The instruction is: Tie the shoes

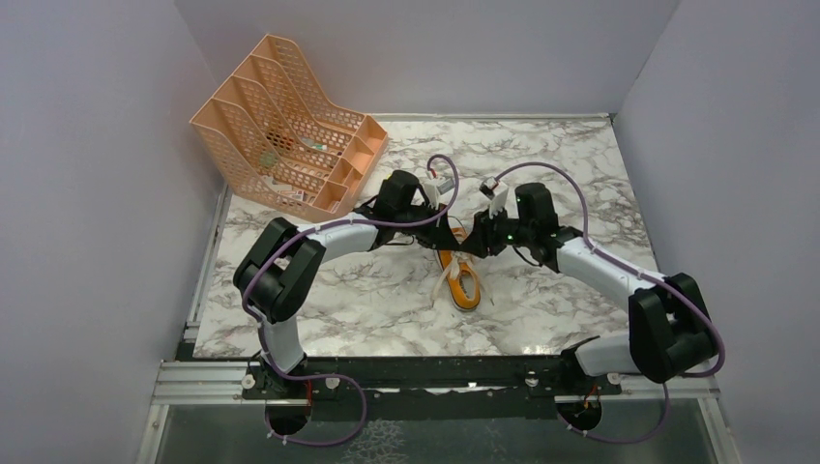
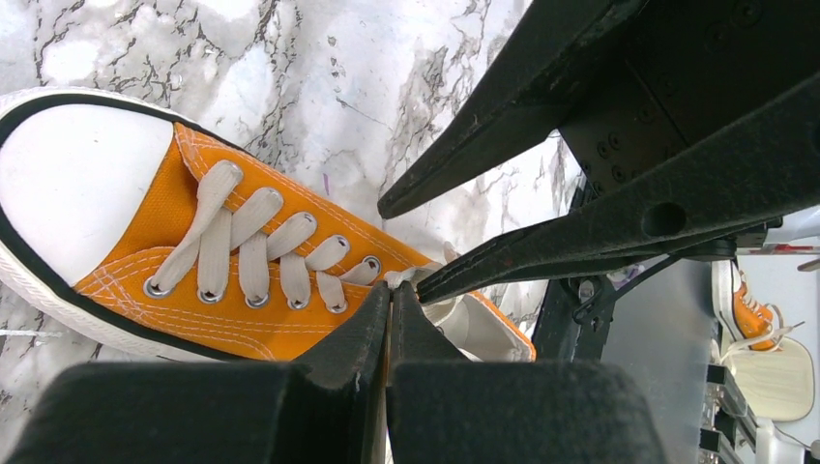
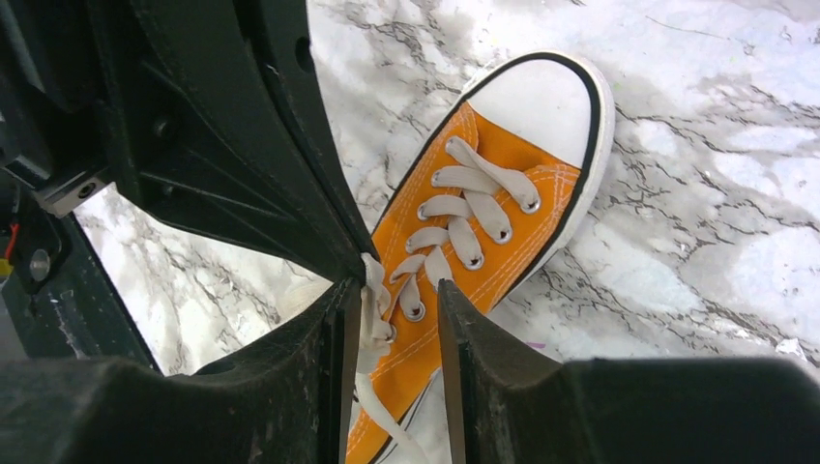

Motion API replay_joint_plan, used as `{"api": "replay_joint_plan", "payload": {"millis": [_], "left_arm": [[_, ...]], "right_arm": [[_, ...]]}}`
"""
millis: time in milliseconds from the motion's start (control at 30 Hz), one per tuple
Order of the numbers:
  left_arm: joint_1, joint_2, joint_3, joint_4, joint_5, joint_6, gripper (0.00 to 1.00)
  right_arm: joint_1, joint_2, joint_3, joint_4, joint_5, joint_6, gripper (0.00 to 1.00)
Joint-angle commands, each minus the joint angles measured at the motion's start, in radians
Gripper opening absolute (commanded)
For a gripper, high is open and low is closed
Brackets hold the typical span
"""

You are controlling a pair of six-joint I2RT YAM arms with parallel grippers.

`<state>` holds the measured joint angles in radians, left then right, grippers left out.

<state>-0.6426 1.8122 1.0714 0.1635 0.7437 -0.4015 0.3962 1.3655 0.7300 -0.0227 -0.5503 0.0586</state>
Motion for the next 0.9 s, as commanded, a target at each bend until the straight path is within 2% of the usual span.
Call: {"api": "replay_joint_plan", "payload": {"millis": [0, 167, 433, 500, 567, 600, 633, 800, 867], "left_arm": [[0.001, -0.013, -0.004, 0.030, 0.031, -0.002, 0.00], [0.001, -0.010, -0.002, 0.030, 0.043, -0.004, 0.00], [0.001, -0.008, -0.002, 0.030, 0.057, -0.006, 0.00], [0.001, -0.010, -0.004, 0.031, 0.060, -0.005, 0.00], [0.002, -0.011, 0.000, 0.019, 0.060, 0.003, 0.00], [0.001, -0.012, 0.005, 0.005, 0.052, 0.014, 0.00], [0.001, -0.017, 0.008, -0.012, 0.041, 0.023, 0.02], [0.010, -0.066, -0.007, -0.088, -0.042, 0.059, 0.30], [0.012, -0.095, -0.030, -0.108, -0.045, 0.073, 0.34]], "right_arm": [[-0.002, 0.024, 0.003, 0.067, -0.098, -0.037, 0.38], [-0.001, 0.063, 0.006, 0.124, -0.153, -0.015, 0.36], [-0.002, 0.105, 0.020, 0.143, -0.192, -0.019, 0.26], [-0.001, 0.110, 0.017, 0.145, -0.196, -0.019, 0.19], [-0.002, 0.097, 0.001, 0.157, -0.186, -0.017, 0.03], [-0.002, 0.088, -0.006, 0.158, -0.176, -0.019, 0.01], [-0.002, 0.078, -0.013, 0.162, -0.165, -0.018, 0.01], [-0.002, 0.030, -0.045, 0.176, -0.110, 0.001, 0.01], [-0.002, 0.009, -0.056, 0.189, -0.090, 0.009, 0.01]]}}
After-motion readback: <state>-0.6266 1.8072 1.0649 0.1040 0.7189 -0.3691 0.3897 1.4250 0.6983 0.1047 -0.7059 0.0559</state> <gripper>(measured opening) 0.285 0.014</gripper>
